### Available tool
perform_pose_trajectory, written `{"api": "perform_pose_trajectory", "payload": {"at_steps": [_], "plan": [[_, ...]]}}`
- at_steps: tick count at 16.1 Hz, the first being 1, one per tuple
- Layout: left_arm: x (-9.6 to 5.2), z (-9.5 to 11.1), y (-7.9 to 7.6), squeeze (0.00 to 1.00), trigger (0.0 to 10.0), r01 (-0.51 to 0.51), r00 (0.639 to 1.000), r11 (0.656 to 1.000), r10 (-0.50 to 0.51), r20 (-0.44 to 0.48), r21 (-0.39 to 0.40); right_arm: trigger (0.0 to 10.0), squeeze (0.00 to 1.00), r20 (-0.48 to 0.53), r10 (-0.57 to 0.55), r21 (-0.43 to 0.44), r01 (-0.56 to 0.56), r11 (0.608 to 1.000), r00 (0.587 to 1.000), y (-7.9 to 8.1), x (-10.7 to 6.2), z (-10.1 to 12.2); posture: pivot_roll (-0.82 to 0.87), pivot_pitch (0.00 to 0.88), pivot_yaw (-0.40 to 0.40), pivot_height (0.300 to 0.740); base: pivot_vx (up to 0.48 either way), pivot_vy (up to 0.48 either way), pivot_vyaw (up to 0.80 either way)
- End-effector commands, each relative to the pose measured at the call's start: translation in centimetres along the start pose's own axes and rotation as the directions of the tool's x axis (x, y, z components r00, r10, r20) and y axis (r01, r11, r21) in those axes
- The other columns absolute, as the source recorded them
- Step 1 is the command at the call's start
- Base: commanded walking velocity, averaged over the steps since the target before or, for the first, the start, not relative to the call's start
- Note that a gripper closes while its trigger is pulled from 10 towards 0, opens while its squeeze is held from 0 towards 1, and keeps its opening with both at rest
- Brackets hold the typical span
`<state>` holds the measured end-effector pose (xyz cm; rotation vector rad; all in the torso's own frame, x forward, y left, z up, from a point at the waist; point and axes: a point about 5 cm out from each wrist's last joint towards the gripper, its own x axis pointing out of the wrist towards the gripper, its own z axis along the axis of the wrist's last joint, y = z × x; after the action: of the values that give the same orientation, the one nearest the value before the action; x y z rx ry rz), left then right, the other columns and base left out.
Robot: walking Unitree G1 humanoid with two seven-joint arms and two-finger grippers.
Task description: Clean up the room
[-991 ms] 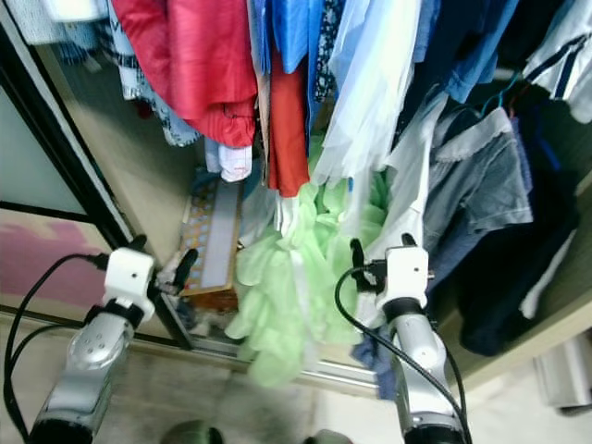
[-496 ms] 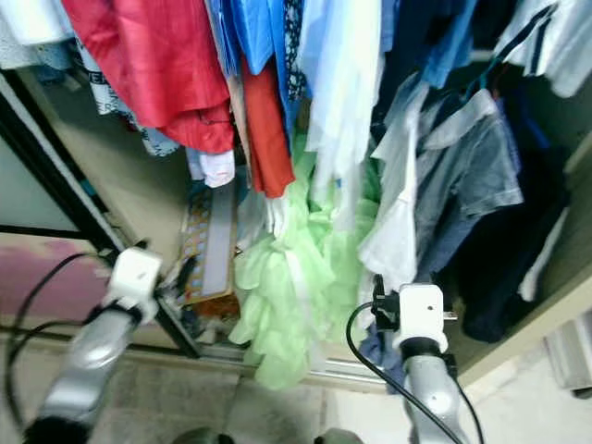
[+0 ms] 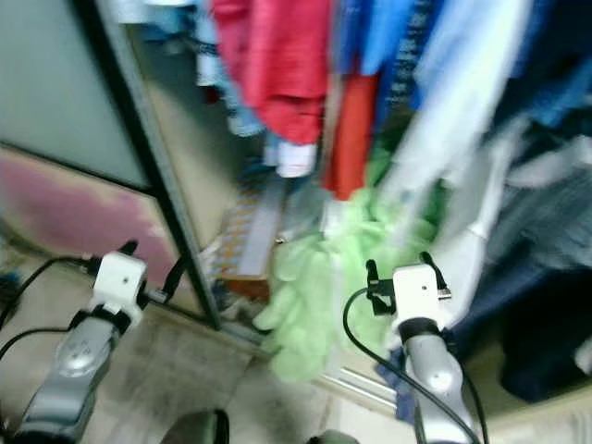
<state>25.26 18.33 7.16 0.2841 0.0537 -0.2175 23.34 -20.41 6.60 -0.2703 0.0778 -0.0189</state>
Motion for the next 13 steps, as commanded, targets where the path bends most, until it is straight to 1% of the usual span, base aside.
{"api": "perform_pose_trajectory", "payload": {"at_steps": [1, 3, 4, 5, 6, 7, 8, 9, 10, 11, 13], "plan": [[-0.1, 0.1, 0.0, 0.00, 10.0, -0.013, 1.000, 1.000, 0.013, -0.009, -0.007, 10.0, 0.00, 0.000, 0.027, 0.008, -0.027, 1.000, 1.000, 0.4, 0.3, 0.1, -0.03, 0.041, -0.046, 0.740, 0.000, 0.000, 0.80], [-0.6, -0.7, 0.2, 0.00, 10.0, -0.080, 0.996, 0.996, 0.079, -0.044, -0.033, 10.0, 0.00, -0.006, 0.015, 0.016, -0.015, 1.000, 1.000, 0.0, 0.1, 0.1, -0.05, 0.043, -0.046, 0.740, 0.000, 0.000, 0.80], [-0.7, -0.9, 0.5, 0.00, 10.0, -0.107, 0.993, 0.994, 0.106, -0.056, -0.021, 10.0, 0.00, -0.006, 0.016, 0.017, -0.016, 1.000, 1.000, 0.0, 0.0, 0.2, -0.05, 0.042, -0.046, 0.740, 0.000, 0.000, 0.80], [-0.9, -1.1, 1.2, 0.00, 10.0, -0.164, 0.985, 0.985, 0.161, -0.067, -0.051, 10.0, 0.00, -0.007, 0.015, 0.019, -0.015, 1.000, 1.000, -0.1, 0.0, 0.2, -0.05, 0.041, -0.049, 0.740, 0.000, 0.000, 0.80], [-1.0, -0.7, 1.5, 0.00, 10.0, -0.206, 0.978, 0.975, 0.202, -0.056, -0.081, 10.0, 0.00, -0.005, 0.013, 0.027, -0.013, 1.000, 1.000, -0.2, 0.1, 0.2, -0.04, 0.041, -0.049, 0.740, 0.000, 0.000, 0.80], [-1.0, -0.3, 1.2, 0.00, 10.0, -0.188, 0.982, 0.978, 0.185, -0.035, -0.087, 10.0, 0.00, -0.005, 0.013, 0.029, -0.013, 0.999, 1.000, -0.2, 0.3, 0.3, -0.03, 0.040, -0.053, 0.740, 0.000, 0.000, 0.80], [-1.0, -0.3, 1.2, 0.00, 10.0, -0.187, 0.982, 0.979, 0.185, -0.033, -0.081, 10.0, 0.00, -0.003, 0.015, 0.033, -0.015, 0.999, 1.000, -0.1, 0.4, 0.3, -0.03, 0.037, -0.054, 0.740, 0.000, 0.000, 0.80], [-1.0, -0.3, 1.1, 0.00, 10.0, -0.174, 0.985, 0.979, 0.170, -0.040, -0.103, 10.0, 0.00, 0.005, 0.020, 0.037, -0.020, 0.999, 1.000, 0.0, 0.7, 0.6, -0.03, 0.037, -0.054, 0.740, 0.000, 0.000, 0.80], [-1.0, -0.3, 1.2, 0.00, 10.0, -0.187, 0.982, 0.978, 0.183, -0.047, -0.094, 10.0, 0.00, 0.008, 0.022, 0.040, -0.022, 0.999, 1.000, 0.1, 0.7, 0.7, -0.03, 0.037, -0.054, 0.740, 0.000, 0.000, 0.80], [-1.1, -0.6, 1.5, 0.00, 10.0, -0.233, 0.971, 0.969, 0.227, -0.081, -0.085, 10.0, 0.00, 0.009, 0.026, 0.049, -0.026, 0.998, 1.000, 0.1, 0.7, 0.7, -0.03, 0.031, -0.053, 0.740, 0.000, 0.000, 0.80], [-1.1, -0.7, 1.3, 0.00, 10.0, -0.221, 0.973, 0.969, 0.212, -0.089, -0.107, 10.0, 0.00, 0.010, 0.036, 0.052, -0.036, 0.998, 0.999, 0.2, 0.6, 0.7, -0.03, 0.027, -0.053, 0.740, 0.000, 0.000, 0.80]]}}
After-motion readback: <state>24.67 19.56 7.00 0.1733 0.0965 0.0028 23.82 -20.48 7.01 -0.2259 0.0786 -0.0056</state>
